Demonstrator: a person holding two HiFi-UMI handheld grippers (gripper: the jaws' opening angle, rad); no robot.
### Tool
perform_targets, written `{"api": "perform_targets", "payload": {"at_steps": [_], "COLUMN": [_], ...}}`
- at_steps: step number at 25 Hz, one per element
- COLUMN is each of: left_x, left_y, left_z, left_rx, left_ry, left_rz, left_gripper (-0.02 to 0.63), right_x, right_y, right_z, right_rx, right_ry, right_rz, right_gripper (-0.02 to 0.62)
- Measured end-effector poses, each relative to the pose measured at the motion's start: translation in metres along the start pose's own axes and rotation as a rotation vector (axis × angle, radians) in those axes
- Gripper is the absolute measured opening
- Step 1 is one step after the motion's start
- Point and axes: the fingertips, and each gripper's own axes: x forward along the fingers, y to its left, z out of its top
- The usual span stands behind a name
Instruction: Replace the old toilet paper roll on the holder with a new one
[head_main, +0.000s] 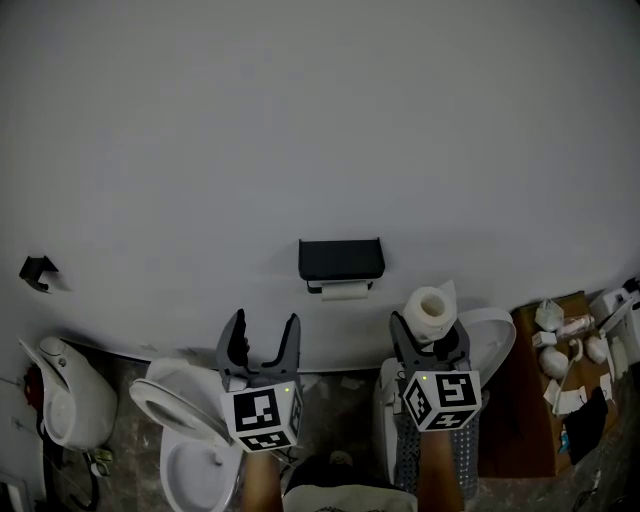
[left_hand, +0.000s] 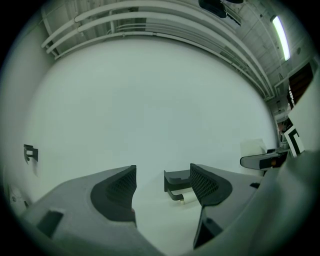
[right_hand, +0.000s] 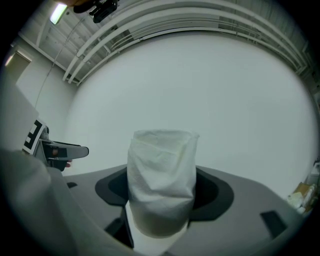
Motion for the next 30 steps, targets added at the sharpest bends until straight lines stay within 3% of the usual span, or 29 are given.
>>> {"api": "perform_targets", "payload": {"at_steps": [11, 18, 20, 26, 30], "left_x": [0.029, 0.042, 0.046, 0.061, 0.072], "left_y": [-0.006, -0.022, -0.030, -0.065, -0.087], "left_z": [-0.012, -0.023, -0.028, -0.051, -0.072], "left_rx": [0.045, 0.182, 0.313, 0.911, 1.101], "left_ry": [0.050, 0.101, 0.111, 0.144, 0.148], "left_rz": [-0.092, -0.198, -0.207, -0.194, -0.229], "left_gripper": [0.314, 0.314, 0.314, 0.314, 0.313], "right_x": [0.017, 0.023, 0.024, 0.026, 0.027], "right_y": [-0.006, -0.010, -0.012, -0.017, -0.022], "right_z": [-0.006, -0.009, -0.013, -0.019, -0.021], "right_rx": [0.006, -0.005, -0.004, -0.007, -0.009], "right_ry": [0.022, 0.030, 0.036, 0.051, 0.057], "right_rz": [-0.042, -0.084, -0.096, -0.116, -0.128], "right_gripper": [0.311, 0.311, 0.311, 0.311, 0.311]}}
